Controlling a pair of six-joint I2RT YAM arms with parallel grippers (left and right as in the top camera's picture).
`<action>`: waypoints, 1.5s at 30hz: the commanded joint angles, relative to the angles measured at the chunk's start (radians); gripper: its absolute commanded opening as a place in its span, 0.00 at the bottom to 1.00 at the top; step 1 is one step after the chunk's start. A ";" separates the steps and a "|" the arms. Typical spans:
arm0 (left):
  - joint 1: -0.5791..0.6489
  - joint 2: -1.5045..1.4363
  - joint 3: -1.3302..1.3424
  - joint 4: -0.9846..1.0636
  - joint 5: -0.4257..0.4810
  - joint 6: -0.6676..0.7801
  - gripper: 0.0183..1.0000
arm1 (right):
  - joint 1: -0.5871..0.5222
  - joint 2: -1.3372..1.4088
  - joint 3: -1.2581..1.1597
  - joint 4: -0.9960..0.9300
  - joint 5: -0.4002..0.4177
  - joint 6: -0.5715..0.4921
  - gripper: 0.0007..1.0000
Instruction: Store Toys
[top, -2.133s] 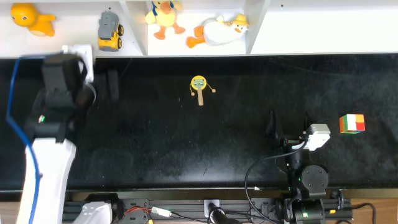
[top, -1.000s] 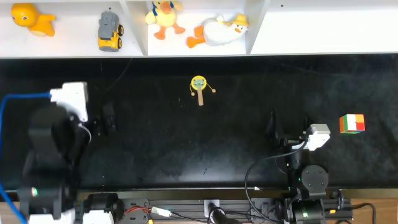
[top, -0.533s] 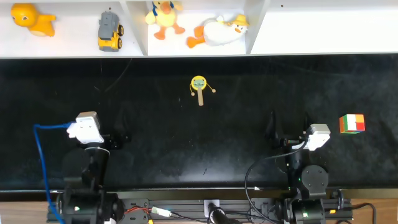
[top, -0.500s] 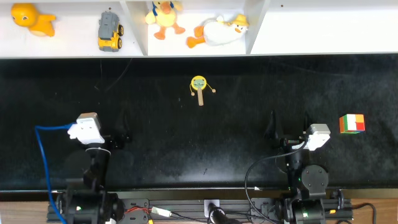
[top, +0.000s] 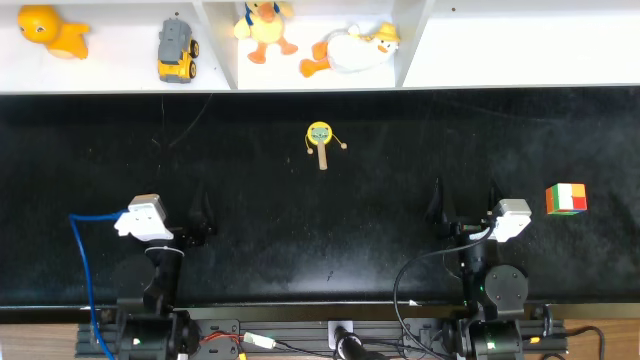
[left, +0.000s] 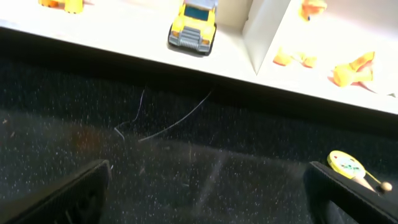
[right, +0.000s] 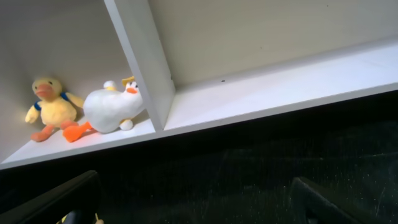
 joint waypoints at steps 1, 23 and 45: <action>-0.004 -0.040 -0.003 -0.002 0.014 0.008 1.00 | 0.005 -0.008 -0.014 0.006 0.008 -0.006 1.00; -0.022 -0.101 -0.003 0.000 0.013 0.008 1.00 | 0.005 -0.008 -0.014 0.006 0.008 -0.006 1.00; -0.022 -0.101 -0.003 0.000 0.014 0.008 1.00 | 0.005 -0.008 -0.014 0.006 0.008 -0.006 1.00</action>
